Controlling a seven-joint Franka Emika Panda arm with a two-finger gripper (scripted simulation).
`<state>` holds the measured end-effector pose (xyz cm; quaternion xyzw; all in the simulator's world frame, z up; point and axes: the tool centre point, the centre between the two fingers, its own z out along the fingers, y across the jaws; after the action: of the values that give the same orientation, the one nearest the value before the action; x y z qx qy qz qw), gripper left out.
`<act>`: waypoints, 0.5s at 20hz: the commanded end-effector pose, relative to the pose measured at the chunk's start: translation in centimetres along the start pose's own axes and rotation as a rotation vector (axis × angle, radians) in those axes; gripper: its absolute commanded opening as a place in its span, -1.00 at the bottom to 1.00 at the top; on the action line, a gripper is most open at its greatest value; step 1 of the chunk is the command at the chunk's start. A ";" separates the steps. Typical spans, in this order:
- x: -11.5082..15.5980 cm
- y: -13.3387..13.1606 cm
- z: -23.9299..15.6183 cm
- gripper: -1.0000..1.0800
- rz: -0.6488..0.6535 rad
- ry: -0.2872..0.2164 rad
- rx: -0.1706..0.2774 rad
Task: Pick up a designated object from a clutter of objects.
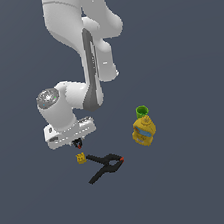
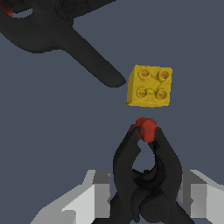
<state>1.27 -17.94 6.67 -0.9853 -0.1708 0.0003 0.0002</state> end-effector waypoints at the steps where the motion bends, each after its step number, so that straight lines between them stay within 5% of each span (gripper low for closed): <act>1: 0.2 -1.6 -1.8 -1.00 -0.001 0.001 -0.001; 10: 0.9 -8.2 -9.3 -1.00 -0.001 0.000 -0.001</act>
<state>-0.36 -11.04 14.62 -0.9852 -0.1712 0.0001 0.0000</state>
